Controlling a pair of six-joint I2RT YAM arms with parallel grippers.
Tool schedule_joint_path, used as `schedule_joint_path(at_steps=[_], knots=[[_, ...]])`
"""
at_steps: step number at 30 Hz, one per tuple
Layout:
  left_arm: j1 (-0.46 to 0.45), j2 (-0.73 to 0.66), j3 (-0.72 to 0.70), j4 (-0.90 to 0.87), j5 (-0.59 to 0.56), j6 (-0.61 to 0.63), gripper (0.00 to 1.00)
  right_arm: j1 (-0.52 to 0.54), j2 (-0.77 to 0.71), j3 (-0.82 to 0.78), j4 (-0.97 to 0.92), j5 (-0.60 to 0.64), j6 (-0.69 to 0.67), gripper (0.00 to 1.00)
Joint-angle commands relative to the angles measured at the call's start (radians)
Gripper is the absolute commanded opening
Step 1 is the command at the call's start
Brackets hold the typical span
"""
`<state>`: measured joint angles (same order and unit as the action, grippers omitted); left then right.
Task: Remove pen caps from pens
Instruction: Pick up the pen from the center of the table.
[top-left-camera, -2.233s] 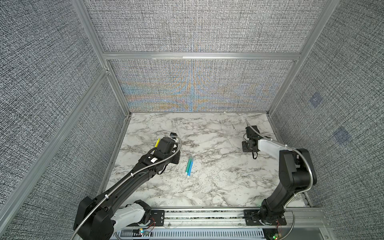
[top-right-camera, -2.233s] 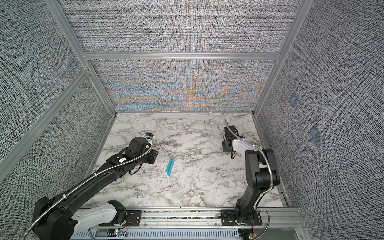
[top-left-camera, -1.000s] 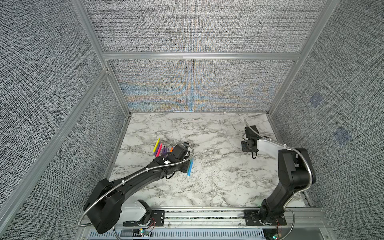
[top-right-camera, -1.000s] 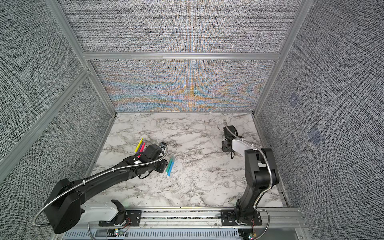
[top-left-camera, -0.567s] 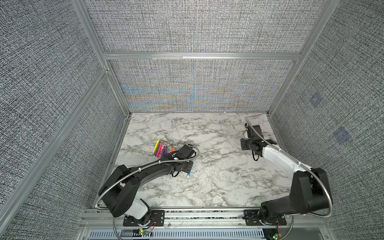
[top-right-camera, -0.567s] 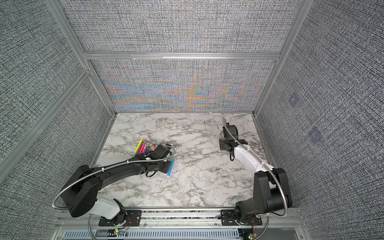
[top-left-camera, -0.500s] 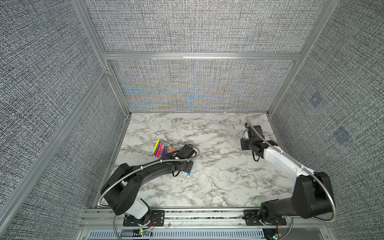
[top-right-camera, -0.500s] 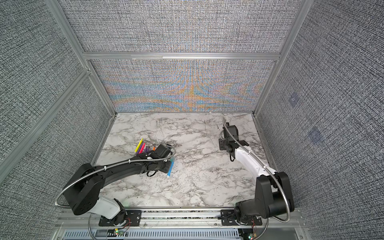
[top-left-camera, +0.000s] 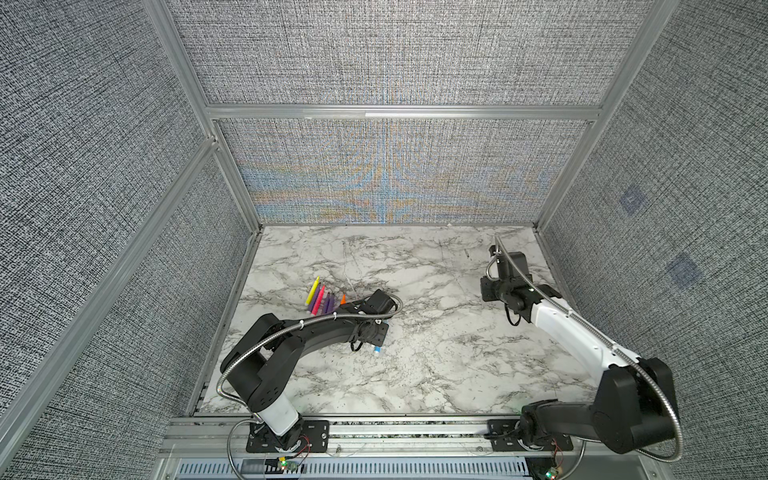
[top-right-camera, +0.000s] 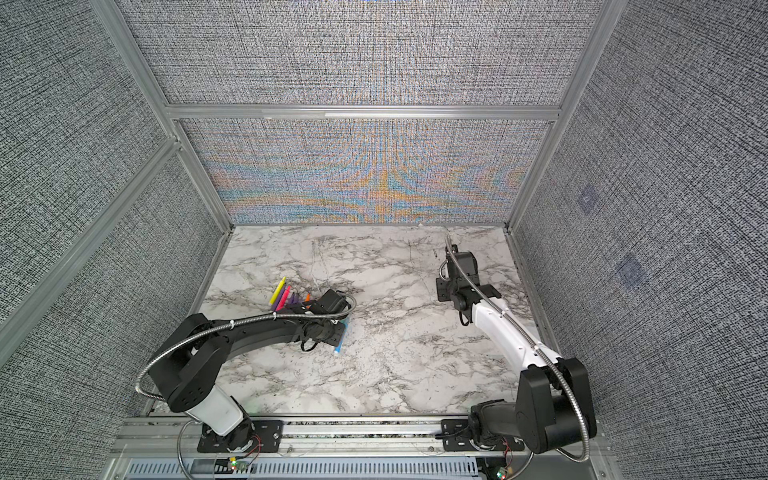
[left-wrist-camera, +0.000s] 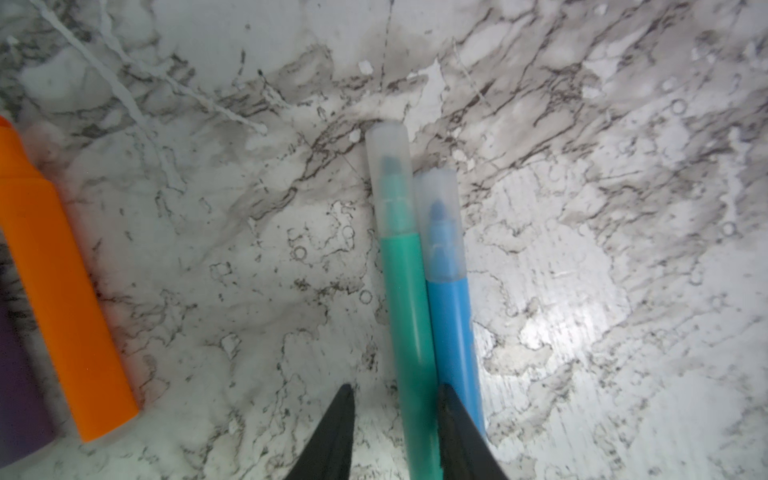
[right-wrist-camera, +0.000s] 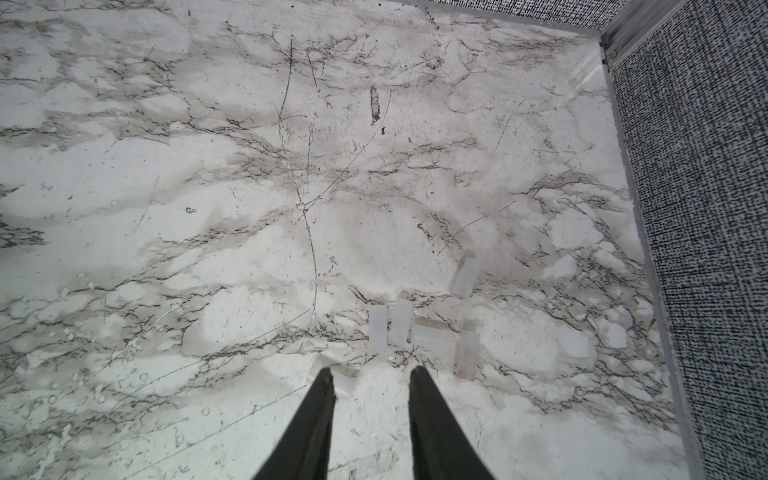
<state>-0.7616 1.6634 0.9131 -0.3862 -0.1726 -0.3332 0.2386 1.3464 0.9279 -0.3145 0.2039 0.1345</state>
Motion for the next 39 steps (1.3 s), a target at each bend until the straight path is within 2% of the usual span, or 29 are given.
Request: schedule_joint_path(at_steps=[1,12,25,30,34,39], knots=[[0.000,0.026,0.018,0.004,0.006,0.000,0.33,0.003,0.002,0.002,0.011,-0.004,0.008,0.34],[0.000,0.090,0.020,0.011,0.008,-0.009,0.26,0.007,-0.008,0.002,0.020,0.005,0.011,0.33],[0.002,0.127,-0.004,0.064,0.025,-0.022,0.11,0.008,-0.020,-0.016,0.047,0.006,0.017,0.32],[0.007,0.068,-0.047,0.106,0.014,-0.024,0.06,0.008,-0.002,-0.020,0.064,-0.032,0.023,0.32],[0.024,-0.035,-0.110,0.159,0.003,-0.030,0.03,0.008,-0.016,-0.026,0.076,-0.063,0.032,0.32],[0.031,-0.178,-0.175,0.219,-0.004,-0.036,0.02,0.008,-0.090,-0.103,0.141,-0.202,0.057,0.33]])
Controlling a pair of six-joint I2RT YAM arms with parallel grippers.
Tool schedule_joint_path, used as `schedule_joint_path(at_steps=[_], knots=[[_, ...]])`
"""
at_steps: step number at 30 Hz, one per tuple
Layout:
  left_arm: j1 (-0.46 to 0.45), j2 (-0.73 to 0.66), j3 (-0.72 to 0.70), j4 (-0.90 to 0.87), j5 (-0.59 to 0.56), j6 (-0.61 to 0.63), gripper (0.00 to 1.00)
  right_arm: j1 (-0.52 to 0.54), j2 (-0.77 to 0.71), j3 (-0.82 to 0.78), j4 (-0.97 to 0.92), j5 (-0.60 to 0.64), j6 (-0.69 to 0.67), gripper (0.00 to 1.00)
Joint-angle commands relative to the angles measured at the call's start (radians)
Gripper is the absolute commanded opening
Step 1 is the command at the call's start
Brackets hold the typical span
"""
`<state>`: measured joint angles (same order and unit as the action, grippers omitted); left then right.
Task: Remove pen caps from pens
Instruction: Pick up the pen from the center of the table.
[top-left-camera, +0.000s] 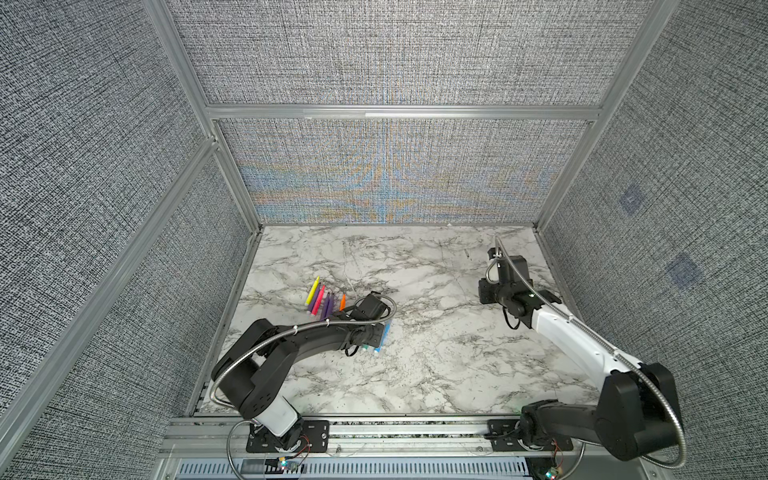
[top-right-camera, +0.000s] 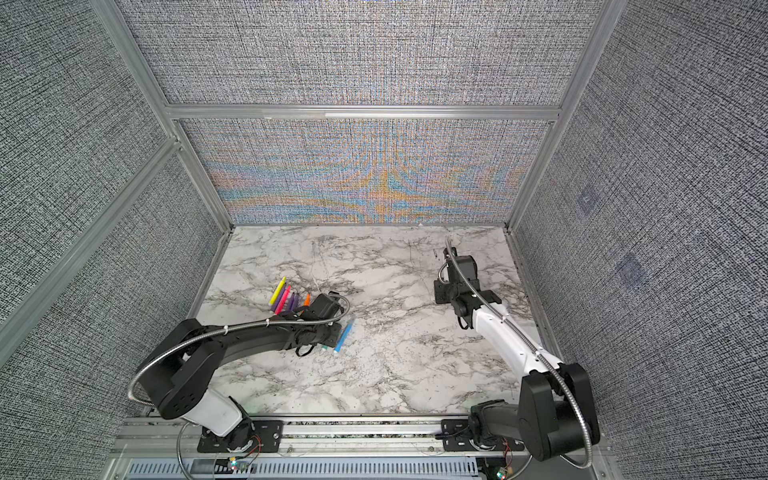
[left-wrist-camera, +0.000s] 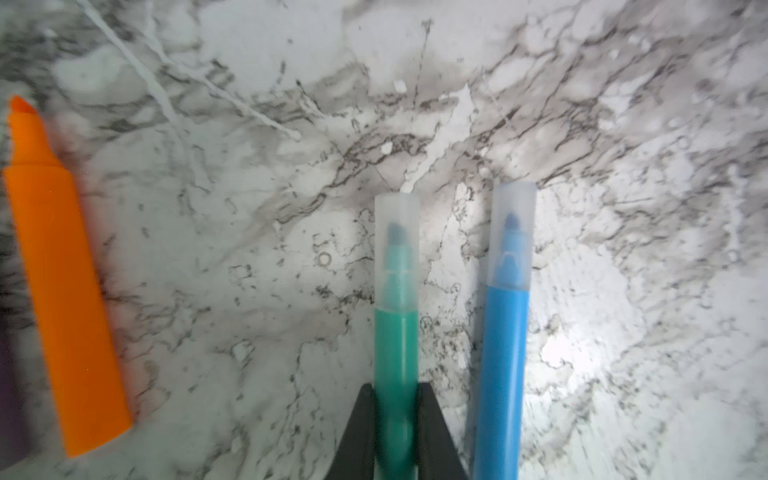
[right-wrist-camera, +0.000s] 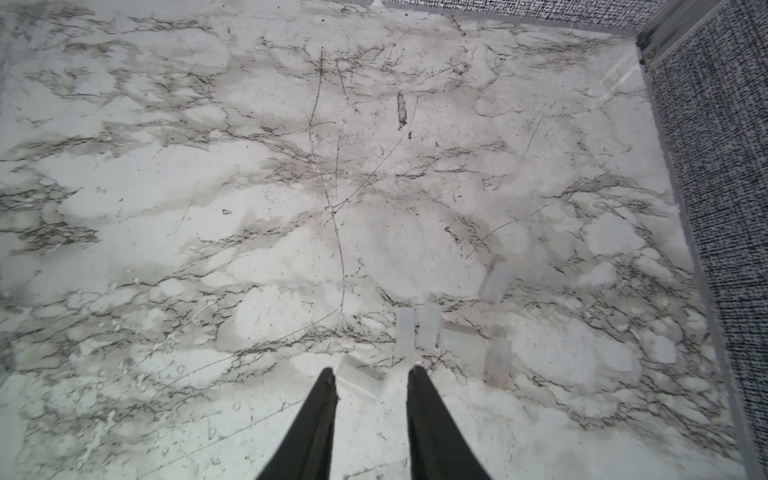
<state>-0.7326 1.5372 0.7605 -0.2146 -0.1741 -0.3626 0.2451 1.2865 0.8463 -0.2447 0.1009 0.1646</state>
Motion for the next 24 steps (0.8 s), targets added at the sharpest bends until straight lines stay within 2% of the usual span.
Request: schedule_joint_path(at_steps=[1,6,8,13,18,24], knots=[[0.004,-0.082,-0.033,0.064,0.002,-0.006,0.02,0.003,-0.048,-0.036,0.088,-0.129,0.035,0.33],[0.005,-0.195,-0.060,0.093,0.021,0.007,0.02,0.008,-0.116,-0.118,0.194,-0.262,0.087,0.33],[0.004,-0.280,-0.082,0.114,0.039,0.008,0.02,0.017,-0.137,-0.155,0.267,-0.354,0.121,0.33],[0.005,-0.458,-0.202,0.302,0.214,0.019,0.02,0.085,-0.145,-0.251,0.481,-0.518,0.233,0.33],[0.005,-0.563,-0.304,0.488,0.369,-0.010,0.02,0.210,-0.138,-0.372,0.791,-0.535,0.414,0.33],[0.004,-0.625,-0.345,0.539,0.461,-0.048,0.02,0.362,-0.114,-0.436,1.086,-0.487,0.524,0.35]])
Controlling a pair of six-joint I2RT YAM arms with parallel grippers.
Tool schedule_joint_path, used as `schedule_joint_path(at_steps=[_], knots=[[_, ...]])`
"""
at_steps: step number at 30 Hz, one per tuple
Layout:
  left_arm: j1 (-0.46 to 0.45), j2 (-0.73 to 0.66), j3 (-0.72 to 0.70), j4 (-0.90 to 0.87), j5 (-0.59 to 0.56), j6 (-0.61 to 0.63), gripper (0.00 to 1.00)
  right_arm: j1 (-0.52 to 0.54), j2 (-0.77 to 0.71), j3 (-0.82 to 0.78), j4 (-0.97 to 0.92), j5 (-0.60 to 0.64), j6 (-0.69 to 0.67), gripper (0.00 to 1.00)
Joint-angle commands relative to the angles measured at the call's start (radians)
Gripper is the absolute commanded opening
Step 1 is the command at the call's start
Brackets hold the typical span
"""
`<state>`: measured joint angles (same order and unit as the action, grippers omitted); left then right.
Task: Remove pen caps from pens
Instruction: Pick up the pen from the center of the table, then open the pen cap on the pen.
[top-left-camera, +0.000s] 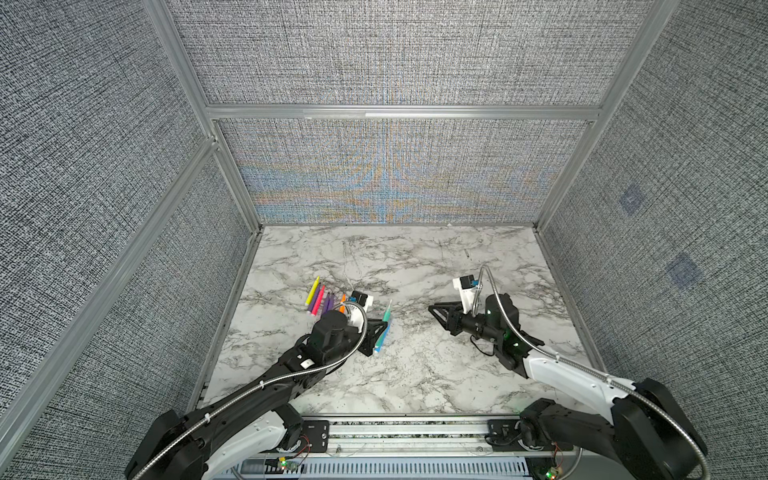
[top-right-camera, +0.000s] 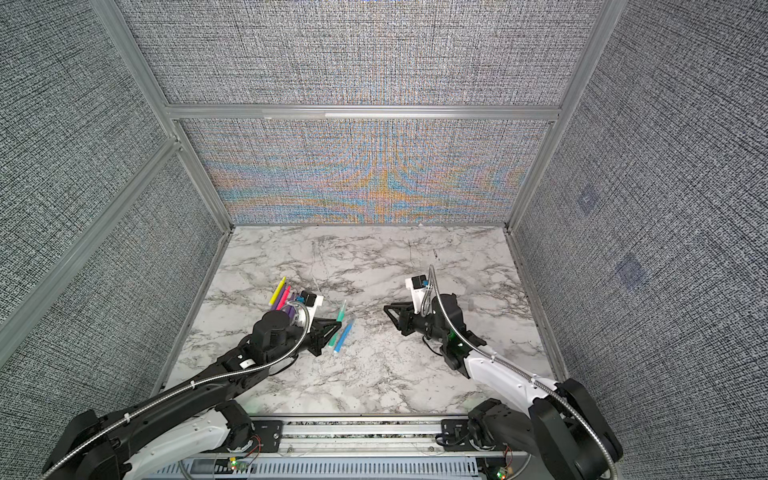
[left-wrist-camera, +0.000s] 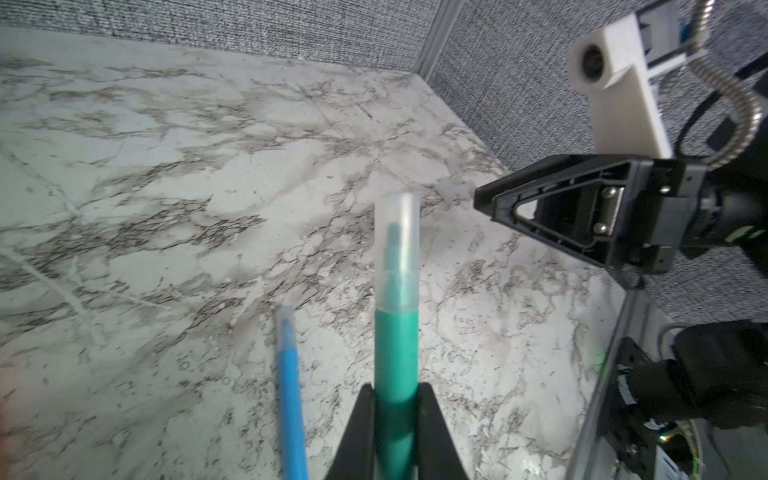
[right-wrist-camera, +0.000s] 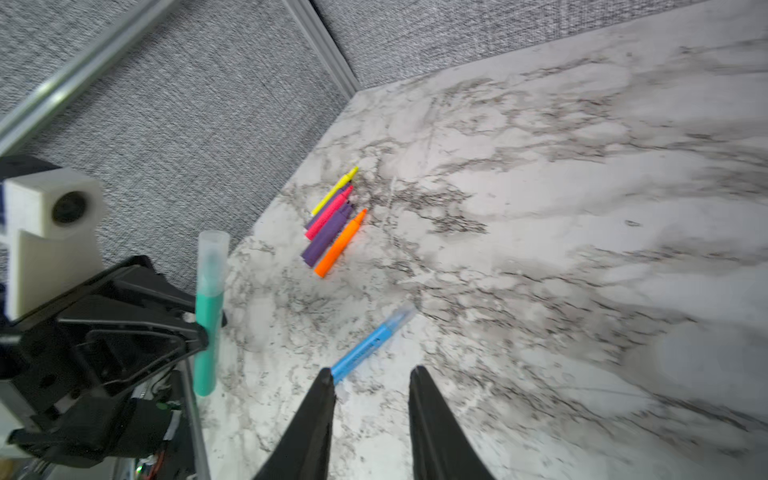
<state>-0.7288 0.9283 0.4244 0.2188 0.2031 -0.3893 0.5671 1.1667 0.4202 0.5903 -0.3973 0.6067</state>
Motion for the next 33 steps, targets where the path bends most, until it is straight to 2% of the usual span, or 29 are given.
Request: schedule_joint_path(at_steps=[1,7,12,19,26,33], knots=[[0.000,-0.028,-0.018,0.114,0.092,-0.026,0.03,0.065,0.009,-0.015,0.288,0.016,0.078,0.36],[0.000,-0.059,-0.039,0.137,0.112,-0.033,0.03,0.201,0.023,0.020,0.312,0.065,0.012,0.36],[-0.001,-0.072,-0.070,0.200,0.154,-0.047,0.02,0.260,0.030,0.054,0.290,0.100,-0.008,0.38],[-0.002,-0.122,-0.101,0.240,0.198,-0.049,0.03,0.286,0.045,0.106,0.217,0.155,-0.018,0.38],[-0.009,-0.129,-0.112,0.257,0.214,-0.058,0.03,0.298,0.078,0.142,0.210,0.160,-0.015,0.38],[-0.011,-0.127,-0.111,0.263,0.209,-0.059,0.03,0.315,0.101,0.157,0.218,0.139,-0.008,0.34]])
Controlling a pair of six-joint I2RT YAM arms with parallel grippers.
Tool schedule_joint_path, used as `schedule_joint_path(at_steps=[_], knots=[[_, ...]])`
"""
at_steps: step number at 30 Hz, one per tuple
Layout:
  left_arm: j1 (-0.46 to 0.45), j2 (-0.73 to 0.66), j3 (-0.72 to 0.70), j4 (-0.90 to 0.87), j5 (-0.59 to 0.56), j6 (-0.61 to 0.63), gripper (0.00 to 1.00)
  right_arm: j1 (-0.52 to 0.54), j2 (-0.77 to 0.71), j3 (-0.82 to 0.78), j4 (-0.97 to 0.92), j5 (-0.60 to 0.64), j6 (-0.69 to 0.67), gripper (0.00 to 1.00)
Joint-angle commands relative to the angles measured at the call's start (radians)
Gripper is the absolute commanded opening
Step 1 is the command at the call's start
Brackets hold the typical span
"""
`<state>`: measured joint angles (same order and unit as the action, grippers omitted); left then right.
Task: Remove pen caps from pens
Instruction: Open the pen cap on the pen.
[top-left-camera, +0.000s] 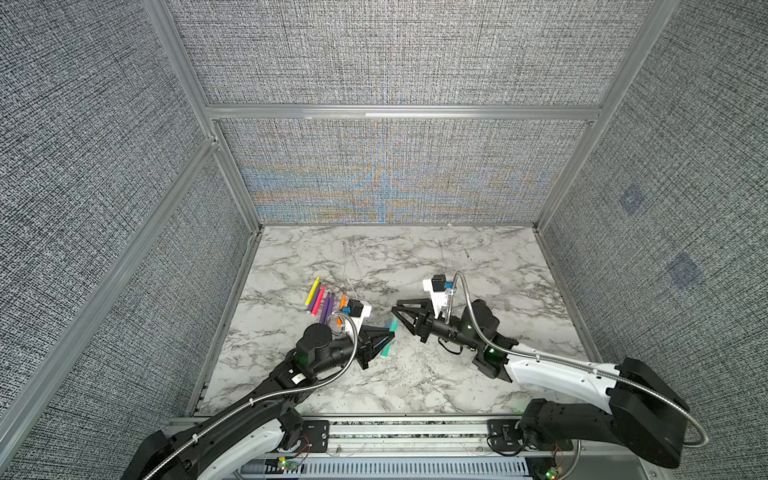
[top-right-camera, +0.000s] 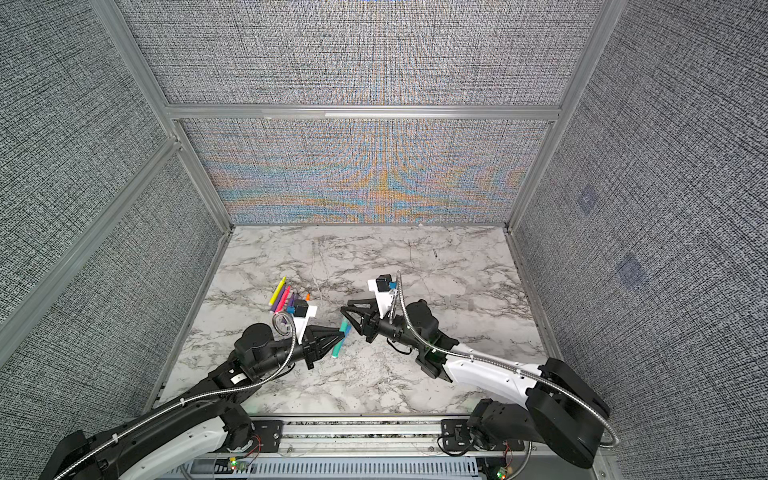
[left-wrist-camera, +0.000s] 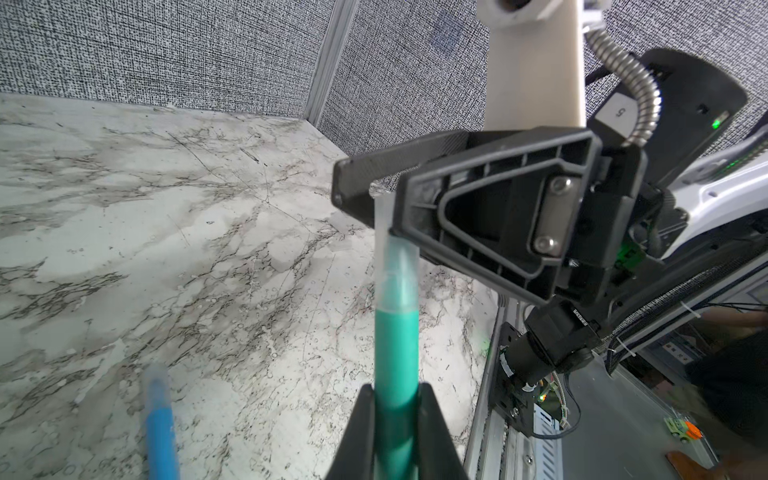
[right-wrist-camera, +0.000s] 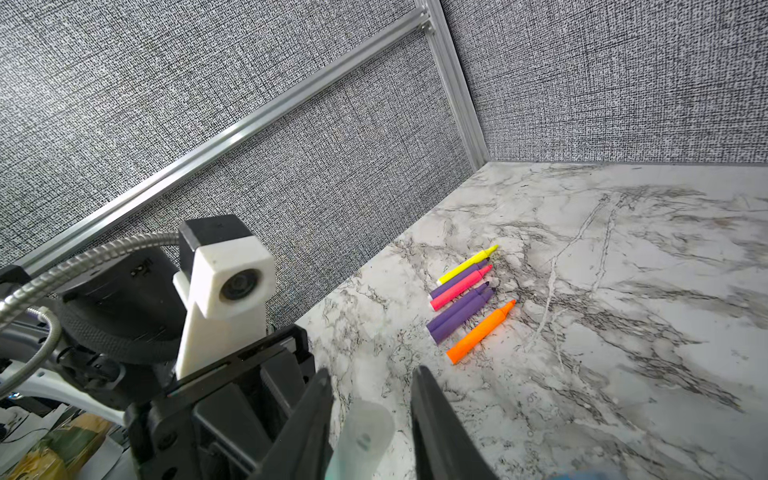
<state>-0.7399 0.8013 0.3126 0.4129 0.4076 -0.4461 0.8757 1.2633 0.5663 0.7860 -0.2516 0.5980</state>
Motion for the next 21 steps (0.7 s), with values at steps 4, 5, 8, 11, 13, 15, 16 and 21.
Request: schedule_joint_path(at_steps=[4,5,8,11,13,15,16,21], knots=[[-0.002,-0.006,-0.001,0.070,0.007,-0.003,0.03,0.015,0.010,0.016,0.022,-0.008,-0.001,0.29],[-0.002,-0.008,-0.001,0.070,0.008,-0.005,0.03,0.016,0.010,0.016,0.023,-0.006,0.000,0.24],[-0.001,-0.013,-0.003,0.067,0.008,-0.003,0.02,0.019,0.013,0.015,0.023,-0.003,-0.002,0.10],[-0.002,-0.017,-0.004,0.066,-0.001,0.002,0.03,0.020,0.027,0.020,0.019,-0.007,-0.003,0.00],[-0.002,-0.017,-0.001,0.064,0.003,0.004,0.03,0.022,0.043,0.031,0.015,-0.010,-0.006,0.00],[-0.003,-0.023,-0.008,0.077,-0.002,0.004,0.10,0.023,0.056,0.040,0.019,-0.009,-0.005,0.00],[-0.003,-0.027,-0.015,0.085,-0.008,0.007,0.15,0.023,0.063,0.048,0.015,-0.012,-0.007,0.00],[-0.004,-0.036,-0.026,0.084,-0.013,0.034,0.23,0.026,0.074,0.095,-0.025,-0.013,-0.022,0.00]])
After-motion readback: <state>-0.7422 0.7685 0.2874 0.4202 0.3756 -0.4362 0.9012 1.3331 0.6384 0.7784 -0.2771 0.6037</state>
